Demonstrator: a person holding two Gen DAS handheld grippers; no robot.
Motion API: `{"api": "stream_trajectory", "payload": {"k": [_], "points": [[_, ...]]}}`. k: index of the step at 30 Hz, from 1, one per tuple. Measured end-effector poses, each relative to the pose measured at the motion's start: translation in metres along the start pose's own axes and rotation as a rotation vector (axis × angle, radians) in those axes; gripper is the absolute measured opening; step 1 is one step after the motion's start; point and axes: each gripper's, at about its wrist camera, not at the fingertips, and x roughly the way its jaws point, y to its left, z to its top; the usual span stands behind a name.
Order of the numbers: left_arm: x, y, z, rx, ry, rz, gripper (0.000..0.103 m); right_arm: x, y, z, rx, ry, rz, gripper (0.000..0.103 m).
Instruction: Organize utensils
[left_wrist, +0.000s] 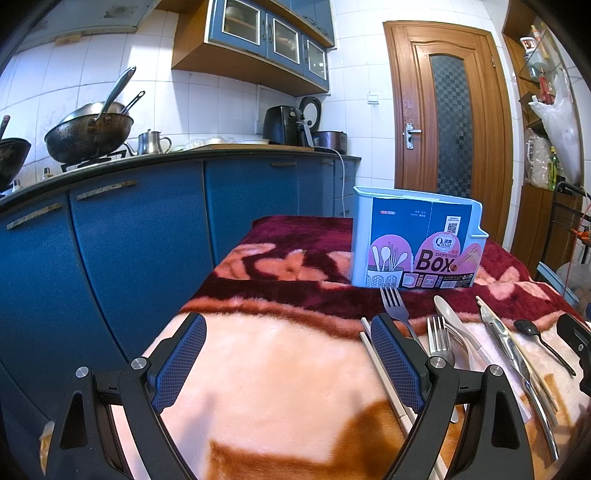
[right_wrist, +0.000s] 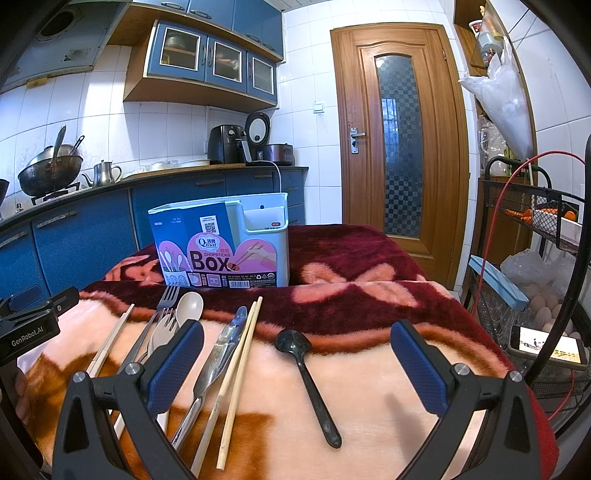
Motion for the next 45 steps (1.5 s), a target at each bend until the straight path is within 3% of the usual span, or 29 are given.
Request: {"api": "stream_trajectory", "payload": {"k": [39, 45], "points": [[0.0002, 0.0004, -0.0002, 0.010, 0.003, 0.002, 0.091, 0.0008, -0.0022, 0.0015, 0.022, 0.006, 0.002, 0.103], [0.0075, -0.0080, 0.0024, 0.072, 0.052, 0.030, 0.092, 0.0018, -0.0042, 0.0044, 0.034, 0.034, 0.005, 0.103]]}}
